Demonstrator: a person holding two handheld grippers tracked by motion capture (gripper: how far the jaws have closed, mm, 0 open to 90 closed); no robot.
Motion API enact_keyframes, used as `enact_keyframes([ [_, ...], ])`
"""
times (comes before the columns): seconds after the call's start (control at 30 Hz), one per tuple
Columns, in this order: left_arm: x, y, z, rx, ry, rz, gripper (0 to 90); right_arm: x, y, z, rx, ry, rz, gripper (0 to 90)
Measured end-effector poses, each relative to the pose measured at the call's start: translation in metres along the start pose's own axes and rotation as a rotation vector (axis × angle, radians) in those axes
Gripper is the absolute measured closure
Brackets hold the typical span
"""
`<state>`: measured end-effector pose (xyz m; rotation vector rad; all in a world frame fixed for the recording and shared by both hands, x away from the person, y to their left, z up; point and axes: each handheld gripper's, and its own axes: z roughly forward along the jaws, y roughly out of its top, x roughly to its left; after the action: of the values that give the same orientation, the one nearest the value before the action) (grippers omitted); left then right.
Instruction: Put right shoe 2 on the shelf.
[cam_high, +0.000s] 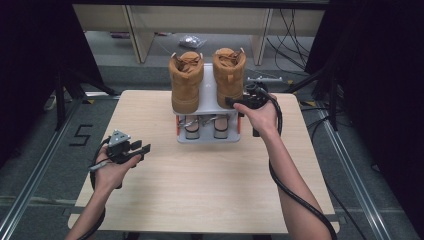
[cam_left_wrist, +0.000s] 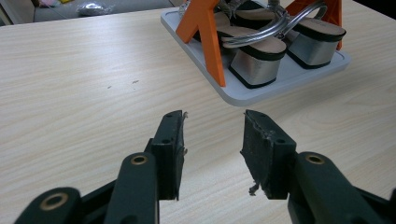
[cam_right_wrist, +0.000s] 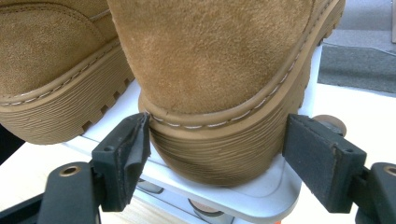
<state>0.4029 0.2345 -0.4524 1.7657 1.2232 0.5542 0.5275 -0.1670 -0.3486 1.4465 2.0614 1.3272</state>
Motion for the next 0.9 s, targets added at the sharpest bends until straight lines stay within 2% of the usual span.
enact_keyframes([
  [0.17, 0.001, -0.001, -0.001, -0.002, 0.000, -0.006, 57.7, 0.001, 0.000, 0.000, 0.000, -0.008, 0.009, 24.4],
  [0.27, 0.002, -0.002, -0.001, -0.008, 0.003, -0.007, 57.8, 0.000, -0.001, -0.002, -0.014, -0.009, -0.028, 27.2],
  [0.47, 0.001, -0.003, -0.002, -0.022, 0.002, -0.001, 58.0, -0.001, -0.003, -0.014, -0.034, -0.001, -0.007, 35.1],
  [0.5, 0.001, -0.003, -0.002, -0.023, 0.003, -0.001, 58.0, -0.002, -0.004, -0.016, -0.039, 0.001, -0.024, 36.3],
  [0.53, 0.001, -0.003, -0.002, -0.023, 0.002, 0.002, 58.0, -0.002, -0.005, -0.019, -0.036, 0.005, -0.003, 37.4],
  [0.6, 0.000, -0.004, -0.002, -0.028, 0.001, 0.000, 58.0, -0.005, -0.008, -0.022, -0.038, 0.006, -0.014, 39.3],
  [0.63, 0.000, -0.005, -0.002, -0.028, 0.001, 0.001, 58.1, -0.006, -0.009, -0.025, -0.041, 0.017, 0.000, 40.3],
  [0.9, 0.001, -0.011, -0.002, -0.039, 0.007, 0.003, 58.2, -0.024, -0.029, -0.047, -0.058, 0.007, -0.002, 47.8],
])
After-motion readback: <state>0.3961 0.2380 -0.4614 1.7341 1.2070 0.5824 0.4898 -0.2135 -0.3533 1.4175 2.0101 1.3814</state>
